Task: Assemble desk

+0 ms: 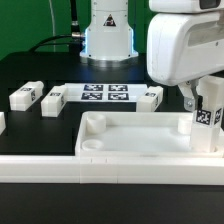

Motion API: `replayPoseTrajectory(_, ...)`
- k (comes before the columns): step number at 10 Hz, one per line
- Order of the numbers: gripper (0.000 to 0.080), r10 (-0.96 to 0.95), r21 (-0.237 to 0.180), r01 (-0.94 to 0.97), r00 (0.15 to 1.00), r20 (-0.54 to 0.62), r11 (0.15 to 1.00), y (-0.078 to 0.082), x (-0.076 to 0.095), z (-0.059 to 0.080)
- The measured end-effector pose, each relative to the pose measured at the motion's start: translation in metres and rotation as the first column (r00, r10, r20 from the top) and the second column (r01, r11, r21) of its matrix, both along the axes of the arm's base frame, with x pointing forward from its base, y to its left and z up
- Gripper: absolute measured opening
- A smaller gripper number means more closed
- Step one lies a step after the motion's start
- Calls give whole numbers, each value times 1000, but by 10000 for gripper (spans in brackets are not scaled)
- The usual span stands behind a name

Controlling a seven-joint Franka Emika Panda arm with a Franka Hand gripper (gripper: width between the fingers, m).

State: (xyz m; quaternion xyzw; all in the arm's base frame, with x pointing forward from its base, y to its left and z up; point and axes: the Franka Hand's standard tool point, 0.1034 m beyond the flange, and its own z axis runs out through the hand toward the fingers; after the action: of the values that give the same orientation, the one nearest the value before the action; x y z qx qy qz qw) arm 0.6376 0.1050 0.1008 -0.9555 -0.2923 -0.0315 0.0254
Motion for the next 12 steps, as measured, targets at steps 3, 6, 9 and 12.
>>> replayPoseTrajectory(3,285,-27,2,27,1000,-2,1000,0,0,0)
replayPoseTrajectory(6,288,-101,7,101,995,-8,995,0,0,0)
replayPoseTrajectory(9,288,-308,12,309,951,-23,951,-1,0,0)
replayPoseTrajectory(12,291,-468,14,468,883,-37,883,-3,0,0)
